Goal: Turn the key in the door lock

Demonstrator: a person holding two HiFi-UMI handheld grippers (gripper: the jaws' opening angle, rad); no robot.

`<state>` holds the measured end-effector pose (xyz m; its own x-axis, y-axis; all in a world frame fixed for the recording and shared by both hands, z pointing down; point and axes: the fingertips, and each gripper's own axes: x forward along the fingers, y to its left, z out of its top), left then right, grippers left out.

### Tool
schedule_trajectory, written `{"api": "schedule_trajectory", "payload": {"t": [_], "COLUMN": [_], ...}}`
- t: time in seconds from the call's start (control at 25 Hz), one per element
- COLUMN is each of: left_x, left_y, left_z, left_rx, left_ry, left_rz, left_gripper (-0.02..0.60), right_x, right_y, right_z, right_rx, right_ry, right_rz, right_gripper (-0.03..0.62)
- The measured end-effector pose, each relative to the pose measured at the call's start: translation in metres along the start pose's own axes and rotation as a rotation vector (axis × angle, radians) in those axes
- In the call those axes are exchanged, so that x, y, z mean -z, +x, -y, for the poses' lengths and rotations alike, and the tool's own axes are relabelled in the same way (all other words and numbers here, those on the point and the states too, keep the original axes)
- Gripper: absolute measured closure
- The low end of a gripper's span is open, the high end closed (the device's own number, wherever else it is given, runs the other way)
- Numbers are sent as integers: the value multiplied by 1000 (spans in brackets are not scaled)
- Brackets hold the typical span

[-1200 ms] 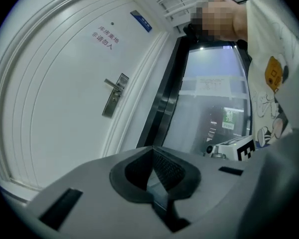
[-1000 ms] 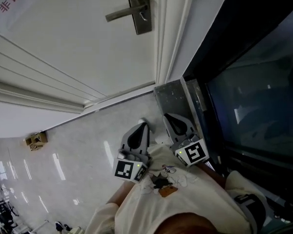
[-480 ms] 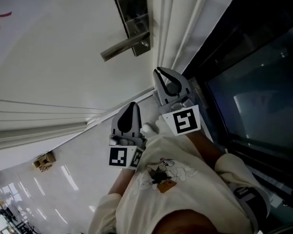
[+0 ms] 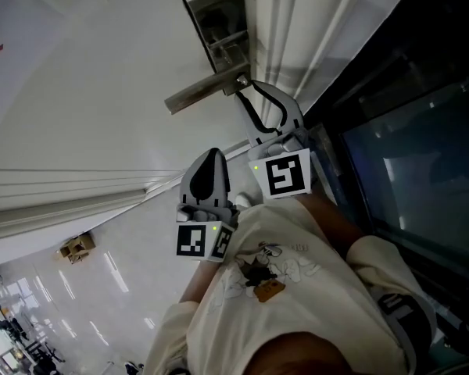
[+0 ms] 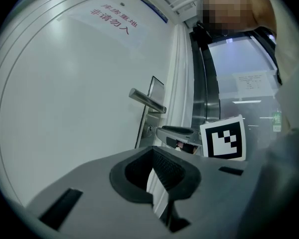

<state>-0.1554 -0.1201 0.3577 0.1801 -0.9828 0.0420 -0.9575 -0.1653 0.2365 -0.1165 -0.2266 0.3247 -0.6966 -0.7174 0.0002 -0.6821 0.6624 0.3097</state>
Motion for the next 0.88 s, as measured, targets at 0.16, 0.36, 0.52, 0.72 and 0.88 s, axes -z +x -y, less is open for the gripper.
{"api": "schedule_trajectory", "payload": {"t": [0.16,0.36,0.52,0.72,0.88], "left_x": [-2,-1,1,0,3], "left_y": [5,12,14,14,12], "left_z": [-3,-6,-5,-6,-6], "left_rx": [-1,11,28,27,27], "left_ry": [2,-8,-3,-13,-20], "left_rz": [0,2,-11,-9,-15], "left_gripper": [577,576,576,577,576], "right_x": [-2,-1,0,-1,-1], "right_y": [8,16,19,20,20], "right_z": [2,4,4,5,7], "right_rx": [6,41,43,47,42], "right_ry": [-27,-96,-88,-15,111], "right_rz": [6,-16,-31,-13,9], "right_gripper": [484,536,574,577,577]}}
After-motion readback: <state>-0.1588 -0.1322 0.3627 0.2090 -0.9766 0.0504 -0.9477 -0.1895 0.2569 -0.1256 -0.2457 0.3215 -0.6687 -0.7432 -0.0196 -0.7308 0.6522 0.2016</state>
